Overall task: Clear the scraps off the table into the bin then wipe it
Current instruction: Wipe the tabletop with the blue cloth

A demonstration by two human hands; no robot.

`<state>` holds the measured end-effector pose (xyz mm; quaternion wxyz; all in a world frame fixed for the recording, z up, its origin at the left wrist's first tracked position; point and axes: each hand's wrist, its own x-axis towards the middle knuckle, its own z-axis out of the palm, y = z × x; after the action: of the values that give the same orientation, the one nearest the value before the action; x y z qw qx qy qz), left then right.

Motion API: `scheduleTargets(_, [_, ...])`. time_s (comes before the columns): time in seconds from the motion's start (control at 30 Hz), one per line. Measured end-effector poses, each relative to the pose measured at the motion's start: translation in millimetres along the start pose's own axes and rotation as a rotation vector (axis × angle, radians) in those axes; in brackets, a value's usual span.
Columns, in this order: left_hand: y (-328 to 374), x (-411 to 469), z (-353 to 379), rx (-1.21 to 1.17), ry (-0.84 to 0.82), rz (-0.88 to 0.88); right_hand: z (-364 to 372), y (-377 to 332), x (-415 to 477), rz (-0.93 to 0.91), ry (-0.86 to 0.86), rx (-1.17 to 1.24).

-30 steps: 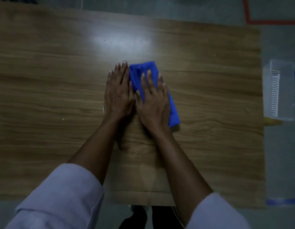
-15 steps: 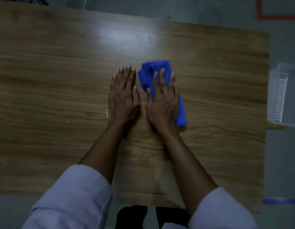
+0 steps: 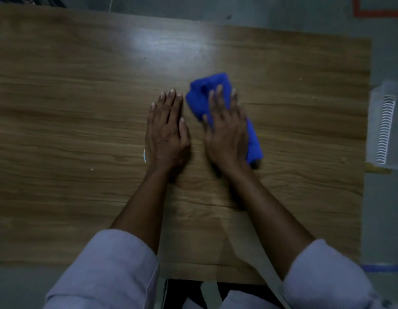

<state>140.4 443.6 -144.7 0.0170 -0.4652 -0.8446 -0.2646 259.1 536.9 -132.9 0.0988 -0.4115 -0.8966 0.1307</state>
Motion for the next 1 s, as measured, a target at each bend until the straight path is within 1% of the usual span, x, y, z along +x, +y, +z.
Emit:
scheduleTargets(0.03, [-0.1, 0.0, -0.4, 0.001, -0.002, 0.005, -2.4, 1.4, -15.9, -0.106, -0.036, 0.013])
scheduleTargets(0.07, [0.5, -0.2, -0.9, 0.0, -0.004, 0.006, -6.2, 10.1, -28.3, -0.175, -0.06, 0.017])
scheduleTargets(0.1, [1.6, -0.2, -1.6, -0.002, -0.007, 0.005, -11.4, 24.6, -35.6, -0.207, -0.07, 0.017])
scheduleTargets(0.13, [2.4, -0.1, -2.4, -0.002, -0.012, 0.001, -17.2, 41.2, -37.8, -0.195, -0.064, 0.012])
scheduleTargets(0.2, [3.9, 0.0, -3.3, 0.002, -0.027, -0.013, -25.5, 70.6, -26.5, -0.052, -0.019, -0.024])
scheduleTargets(0.27, [4.3, 0.2, -3.6, 0.019, -0.033, -0.018, -28.4, 79.9, 2.7, 0.178, 0.039, -0.051])
scheduleTargets(0.33, [3.9, 1.8, -3.4, 0.031, -0.034, -0.012, -25.5, 61.4, 34.5, 0.373, 0.071, -0.044])
scheduleTargets(0.37, [3.8, 2.3, -3.2, 0.035, -0.034, -0.01, -21.5, 45.0, 46.1, 0.412, 0.063, -0.034])
scheduleTargets(0.4, [4.2, 2.1, -3.2, 0.036, -0.035, -0.01, -16.1, 27.1, 53.4, 0.384, 0.039, -0.018])
scheduleTargets(0.43, [4.7, 1.5, -3.4, 0.035, -0.036, -0.011, -11.2, 9.6, 55.7, 0.293, 0.008, 0.004])
scheduleTargets(0.5, [3.6, 0.6, -2.6, 0.026, -0.032, -0.01, -2.1, -12.4, 44.6, -0.011, -0.064, 0.04])
scheduleTargets(0.53, [2.8, 0.3, -1.9, 0.022, -0.028, -0.009, 1.1, -10.8, 34.8, -0.173, -0.082, 0.046])
scheduleTargets(0.57, [2.3, 0.4, -1.6, 0.022, -0.025, -0.007, 1.5, -1.5, 27.0, -0.291, -0.087, 0.049])
scheduleTargets(0.6, [2.7, 0.1, -1.9, 0.025, -0.027, -0.009, -0.4, 13.7, 22.7, -0.359, -0.096, 0.064])
scheduleTargets(0.63, [3.8, 0.1, -2.8, 0.027, -0.032, -0.011, -3.3, 32.0, 21.1, -0.377, -0.099, 0.08])
scheduleTargets(0.7, [6.3, 0.4, -4.7, 0.027, -0.047, -0.019, -12.6, 66.0, 26.0, -0.305, -0.073, 0.068])
scheduleTargets(0.73, [7.3, 0.6, -5.4, 0.027, -0.056, -0.026, -16.7, 80.7, 32.9, -0.222, -0.041, 0.051])
scheduleTargets(0.8, [7.8, 1.3, -6.2, 0.032, -0.063, -0.035, -23.7, 92.2, 53.1, 0.04, 0.036, 0.024])
scheduleTargets(0.87, [7.5, 1.7, -6.0, 0.037, -0.057, -0.03, -23.8, 72.1, 70.9, 0.331, 0.091, 0.026])
scheduleTargets(0.9, [7.0, 1.9, -5.3, 0.034, -0.056, -0.027, -21.1, 51.6, 74.9, 0.377, 0.087, 0.034])
scheduleTargets(0.93, [6.6, 1.7, -4.7, 0.031, -0.054, -0.025, -15.9, 28.6, 74.4, 0.321, 0.065, 0.049])
scheduleTargets(0.97, [5.7, 1.3, -4.2, 0.028, -0.052, -0.023, -9.6, 6.7, 68.2, 0.176, 0.021, 0.057])
scheduleTargets(1.0, [4.7, 1.3, -3.6, 0.025, -0.048, -0.019, -3.4, -8.6, 58.3, -0.019, -0.025, 0.054])
